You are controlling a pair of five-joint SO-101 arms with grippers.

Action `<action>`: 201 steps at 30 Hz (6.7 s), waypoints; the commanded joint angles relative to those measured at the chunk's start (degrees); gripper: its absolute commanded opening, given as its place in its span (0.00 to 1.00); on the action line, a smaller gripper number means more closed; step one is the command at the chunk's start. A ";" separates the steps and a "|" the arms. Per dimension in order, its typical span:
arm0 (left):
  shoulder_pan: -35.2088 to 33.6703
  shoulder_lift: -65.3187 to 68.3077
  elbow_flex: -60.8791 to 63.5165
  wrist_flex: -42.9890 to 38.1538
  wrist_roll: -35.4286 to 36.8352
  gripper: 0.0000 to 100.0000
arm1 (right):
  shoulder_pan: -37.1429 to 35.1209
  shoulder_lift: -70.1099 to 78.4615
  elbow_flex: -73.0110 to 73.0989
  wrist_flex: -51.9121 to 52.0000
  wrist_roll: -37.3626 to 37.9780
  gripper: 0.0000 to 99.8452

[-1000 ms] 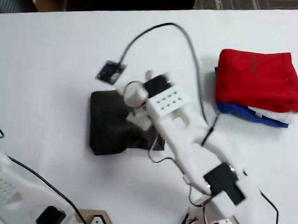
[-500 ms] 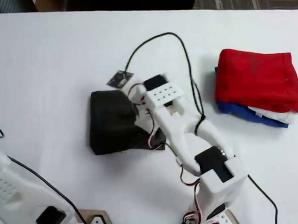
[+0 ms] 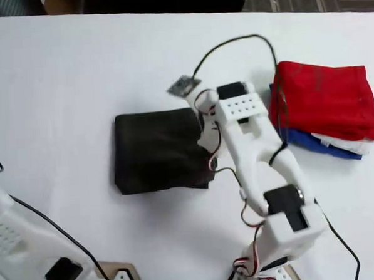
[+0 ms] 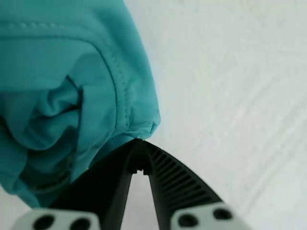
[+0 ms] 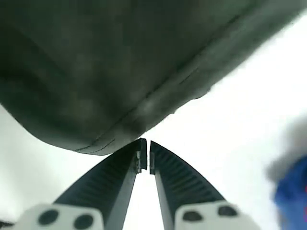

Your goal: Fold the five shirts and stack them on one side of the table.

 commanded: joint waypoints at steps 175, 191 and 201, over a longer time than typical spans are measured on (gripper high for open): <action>-4.75 -3.87 -32.84 10.64 8.00 0.03 | 26.07 -4.00 -42.73 14.73 -3.96 0.32; -15.12 12.57 -28.62 -1.93 -14.86 0.26 | 22.64 -35.47 2.11 12.09 0.44 0.32; -11.25 19.60 -28.62 1.23 -15.03 0.20 | 22.73 -53.05 16.97 10.07 2.55 0.32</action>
